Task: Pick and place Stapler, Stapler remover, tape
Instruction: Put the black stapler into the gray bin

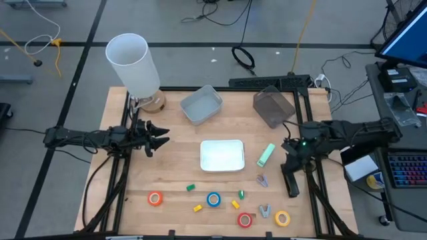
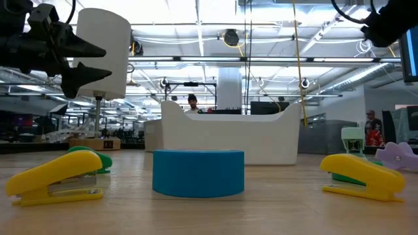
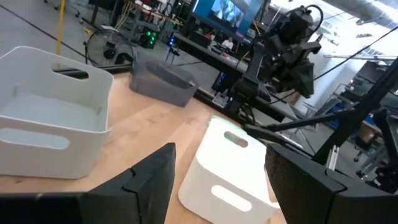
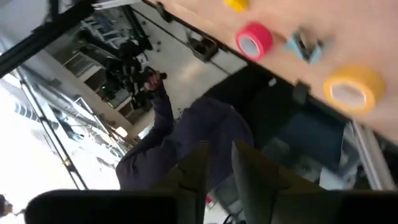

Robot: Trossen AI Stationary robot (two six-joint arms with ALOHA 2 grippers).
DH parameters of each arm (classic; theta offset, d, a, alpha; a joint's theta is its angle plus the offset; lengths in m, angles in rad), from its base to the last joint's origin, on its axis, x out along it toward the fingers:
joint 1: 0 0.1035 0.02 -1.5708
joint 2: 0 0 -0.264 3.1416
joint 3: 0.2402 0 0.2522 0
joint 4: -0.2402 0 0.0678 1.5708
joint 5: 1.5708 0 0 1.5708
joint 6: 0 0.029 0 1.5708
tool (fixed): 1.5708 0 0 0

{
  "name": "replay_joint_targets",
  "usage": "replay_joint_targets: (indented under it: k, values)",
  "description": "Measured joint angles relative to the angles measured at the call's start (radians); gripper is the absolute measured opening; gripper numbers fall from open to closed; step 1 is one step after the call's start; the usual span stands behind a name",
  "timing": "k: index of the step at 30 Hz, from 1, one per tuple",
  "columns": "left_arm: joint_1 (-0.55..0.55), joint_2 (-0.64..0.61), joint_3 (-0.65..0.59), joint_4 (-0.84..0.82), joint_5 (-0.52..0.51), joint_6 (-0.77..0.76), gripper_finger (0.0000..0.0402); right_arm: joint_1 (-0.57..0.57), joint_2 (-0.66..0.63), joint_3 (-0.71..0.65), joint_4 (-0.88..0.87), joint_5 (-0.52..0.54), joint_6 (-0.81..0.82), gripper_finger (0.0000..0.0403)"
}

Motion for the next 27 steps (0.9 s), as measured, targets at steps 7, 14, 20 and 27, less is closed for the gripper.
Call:
replay_joint_targets:
  k: [7,14,20,27]
  values:
    - [0.0,0.0,0.0,-0.025,0.0,0.005,0.0248,0.106,0.0,0.0,-0.016,0.16,0.079,0.0005]
    - [0.0,0.0,0.0,-0.026,0.0,0.007,0.0248,0.216,0.019,0.007,-0.034,0.42,0.054,0.0001]
    - [0.0,0.0,0.0,-0.026,0.0,0.001,0.0248,0.31,0.129,0.163,-0.282,0.42,0.048,0.0001]
    - [0.0,0.0,0.0,-0.025,0.0,-0.005,0.0248,0.407,0.32,0.426,-0.714,0.505,0.001,0.0]
